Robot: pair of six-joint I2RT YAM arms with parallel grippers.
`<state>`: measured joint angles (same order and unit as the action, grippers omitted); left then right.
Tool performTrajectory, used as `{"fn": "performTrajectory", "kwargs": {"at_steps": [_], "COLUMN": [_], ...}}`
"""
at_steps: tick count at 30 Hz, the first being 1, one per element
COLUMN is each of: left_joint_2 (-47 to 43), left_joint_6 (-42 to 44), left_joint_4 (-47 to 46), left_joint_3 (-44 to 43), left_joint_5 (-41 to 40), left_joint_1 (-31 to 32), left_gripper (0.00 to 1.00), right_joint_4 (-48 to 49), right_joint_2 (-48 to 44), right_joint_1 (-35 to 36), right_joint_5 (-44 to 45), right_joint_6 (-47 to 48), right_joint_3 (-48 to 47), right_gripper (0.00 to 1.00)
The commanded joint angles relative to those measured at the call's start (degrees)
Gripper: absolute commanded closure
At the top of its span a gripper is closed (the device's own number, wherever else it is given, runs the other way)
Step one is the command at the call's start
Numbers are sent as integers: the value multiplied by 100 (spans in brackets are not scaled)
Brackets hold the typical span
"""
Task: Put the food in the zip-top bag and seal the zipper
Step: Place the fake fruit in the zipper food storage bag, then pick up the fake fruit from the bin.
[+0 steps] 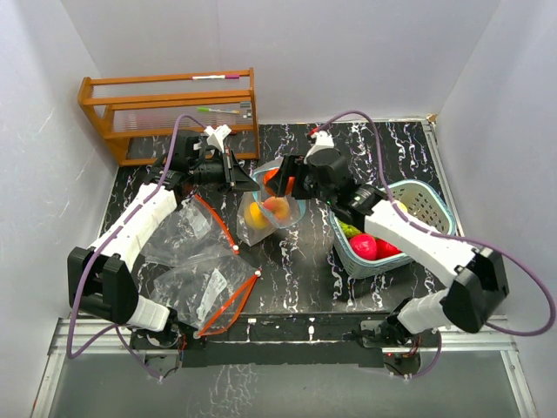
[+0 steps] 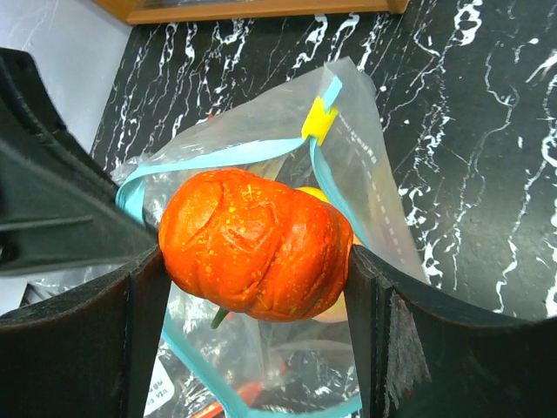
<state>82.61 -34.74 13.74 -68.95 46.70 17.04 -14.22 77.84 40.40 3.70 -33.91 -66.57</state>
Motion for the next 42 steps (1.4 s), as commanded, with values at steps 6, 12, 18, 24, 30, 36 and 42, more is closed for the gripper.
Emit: {"fn": "performTrajectory", "kwargs": {"at_steps": [6, 12, 18, 24, 30, 36, 42], "left_joint_2": [-394, -359, -323, -347, -333, -348, -350], "left_joint_6": [9, -19, -12, 80, 64, 92, 92], "left_joint_4": [57, -14, -14, 85, 27, 32, 9], "left_joint_3": [-132, -89, -112, -155, -122, -78, -40], "left_joint_5": [68, 59, 68, 75, 128, 129, 160], "left_joint_1": [-20, -24, -21, -22, -25, -21, -18], "left_gripper": [100, 100, 100, 100, 100, 100, 100], "right_joint_4": [388, 279, -1022, -3440, -4163, -3413, -2776], "right_joint_2": [220, -139, -741, -1560, -2042, -1857, -1421], "right_joint_1": [60, 60, 60, -88, -1469, -2409, -3068], "right_joint_5": [-104, -132, 1079, 3672, 3360, 2902, 2603], "right_joint_6": [-14, 113, 81, -839, -632, -177, 186], "right_joint_3": [-297, -339, -610, -477, 134, 840, 1233], "right_gripper": [2, 2, 2, 2, 2, 2, 2]}}
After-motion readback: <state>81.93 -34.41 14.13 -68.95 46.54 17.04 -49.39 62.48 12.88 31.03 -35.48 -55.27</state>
